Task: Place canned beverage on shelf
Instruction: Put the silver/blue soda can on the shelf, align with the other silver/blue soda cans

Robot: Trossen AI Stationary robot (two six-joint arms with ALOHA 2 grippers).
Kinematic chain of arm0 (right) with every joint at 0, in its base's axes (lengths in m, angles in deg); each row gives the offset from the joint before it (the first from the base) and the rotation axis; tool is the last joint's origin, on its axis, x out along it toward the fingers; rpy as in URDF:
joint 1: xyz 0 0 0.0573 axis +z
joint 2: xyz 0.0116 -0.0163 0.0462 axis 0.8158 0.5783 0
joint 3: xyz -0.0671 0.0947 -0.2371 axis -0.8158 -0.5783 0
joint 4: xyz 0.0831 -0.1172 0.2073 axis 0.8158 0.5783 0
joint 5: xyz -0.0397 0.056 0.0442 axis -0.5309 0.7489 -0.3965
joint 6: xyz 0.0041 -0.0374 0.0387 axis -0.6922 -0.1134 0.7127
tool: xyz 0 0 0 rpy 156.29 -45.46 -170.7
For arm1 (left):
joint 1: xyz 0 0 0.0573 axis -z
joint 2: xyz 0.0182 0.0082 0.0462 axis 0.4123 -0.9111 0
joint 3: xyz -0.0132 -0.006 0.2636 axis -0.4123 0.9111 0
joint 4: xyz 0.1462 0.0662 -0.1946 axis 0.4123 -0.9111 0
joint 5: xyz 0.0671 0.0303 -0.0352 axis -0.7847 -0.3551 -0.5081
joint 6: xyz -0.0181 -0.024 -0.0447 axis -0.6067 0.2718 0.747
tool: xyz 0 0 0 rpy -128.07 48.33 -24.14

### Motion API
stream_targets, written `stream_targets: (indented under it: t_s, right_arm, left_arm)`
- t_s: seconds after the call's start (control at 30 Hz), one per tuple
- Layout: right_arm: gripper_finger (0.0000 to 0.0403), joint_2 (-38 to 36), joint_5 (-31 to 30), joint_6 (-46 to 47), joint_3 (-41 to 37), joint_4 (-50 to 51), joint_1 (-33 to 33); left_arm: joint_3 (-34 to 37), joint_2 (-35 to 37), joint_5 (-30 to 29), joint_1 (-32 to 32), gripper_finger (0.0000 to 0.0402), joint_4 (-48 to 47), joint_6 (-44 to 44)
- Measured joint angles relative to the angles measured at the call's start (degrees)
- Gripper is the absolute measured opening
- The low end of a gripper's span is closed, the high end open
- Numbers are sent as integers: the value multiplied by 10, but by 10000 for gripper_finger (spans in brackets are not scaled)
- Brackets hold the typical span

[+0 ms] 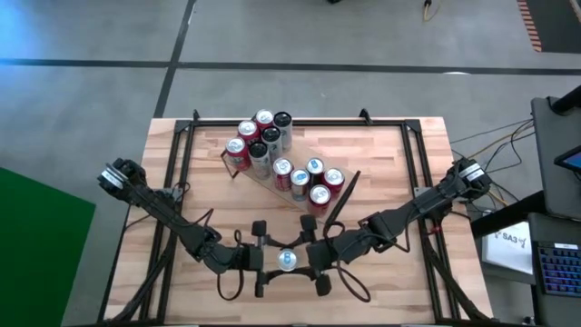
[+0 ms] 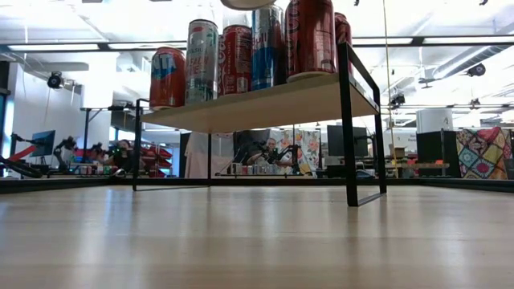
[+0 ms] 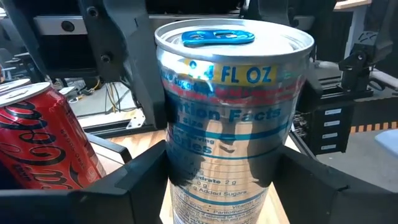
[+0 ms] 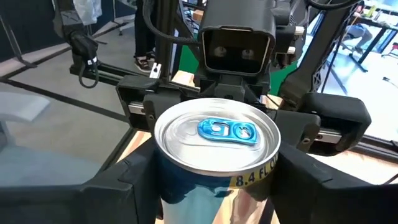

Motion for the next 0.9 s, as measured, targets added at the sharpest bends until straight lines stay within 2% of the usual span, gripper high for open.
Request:
stream_targets:
  t_s: [0.33, 0.43, 0.67, 0.9]
  right_arm:
    - [215, -5, -5, 14, -1, 10, -1]
    - [215, -13, -5, 16, -1, 10, 0]
    - [215, -44, -6, 44, -1, 42, 0]
    - [215, -107, -18, 68, -1, 46, 0]
  left_arm:
    - [-1, 1, -2, 1, 293, 3, -19]
    - [-1, 4, -4, 5, 296, -8, -29]
    - [-1, 41, -59, 20, 297, -81, -30]
    - [-1, 96, -62, 21, 297, -136, -43]
